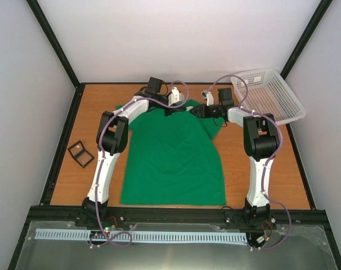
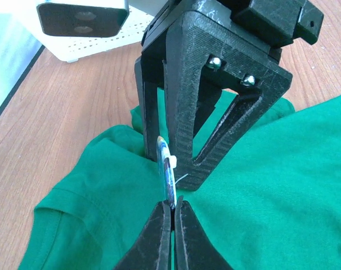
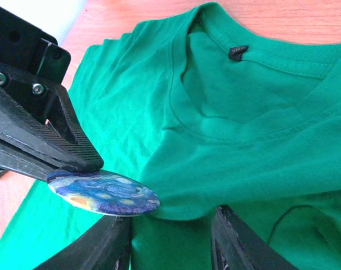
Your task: Pin the brooch onto the clothing
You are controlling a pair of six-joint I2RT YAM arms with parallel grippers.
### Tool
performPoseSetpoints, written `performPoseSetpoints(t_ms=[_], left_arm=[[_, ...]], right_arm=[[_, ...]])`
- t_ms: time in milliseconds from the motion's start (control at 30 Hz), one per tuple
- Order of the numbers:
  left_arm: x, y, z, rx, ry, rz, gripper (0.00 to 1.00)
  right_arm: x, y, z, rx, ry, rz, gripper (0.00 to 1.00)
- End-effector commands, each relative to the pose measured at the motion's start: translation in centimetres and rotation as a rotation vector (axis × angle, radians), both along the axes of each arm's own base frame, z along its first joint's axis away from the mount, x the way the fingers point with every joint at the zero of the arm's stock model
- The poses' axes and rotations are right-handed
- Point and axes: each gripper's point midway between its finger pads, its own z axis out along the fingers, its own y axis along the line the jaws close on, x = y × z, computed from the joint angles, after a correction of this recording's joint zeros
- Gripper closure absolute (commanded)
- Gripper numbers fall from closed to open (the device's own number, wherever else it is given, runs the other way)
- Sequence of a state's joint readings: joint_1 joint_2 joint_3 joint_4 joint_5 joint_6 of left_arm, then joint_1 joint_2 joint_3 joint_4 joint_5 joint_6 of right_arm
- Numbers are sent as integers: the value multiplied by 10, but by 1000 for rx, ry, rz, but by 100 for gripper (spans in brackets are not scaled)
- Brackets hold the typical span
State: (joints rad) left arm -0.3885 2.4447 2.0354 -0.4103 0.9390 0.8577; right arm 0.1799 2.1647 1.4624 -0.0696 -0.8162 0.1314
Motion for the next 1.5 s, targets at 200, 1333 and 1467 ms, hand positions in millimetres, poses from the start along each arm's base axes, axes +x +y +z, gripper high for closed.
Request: performPoseSetpoints(t_ms=[200,1333,1467], left_arm=[[-7,-4,38,-53,-37,-41,99],[-6,-5,38,-53,-35,-45,99],[-7,-4,40,-58,-34,-49,99]], right_arm=[[9,1,10,64,-44,-25,59],[0,7,11,83,-60,17,47],[4,6,9,88,-53,-10,47]])
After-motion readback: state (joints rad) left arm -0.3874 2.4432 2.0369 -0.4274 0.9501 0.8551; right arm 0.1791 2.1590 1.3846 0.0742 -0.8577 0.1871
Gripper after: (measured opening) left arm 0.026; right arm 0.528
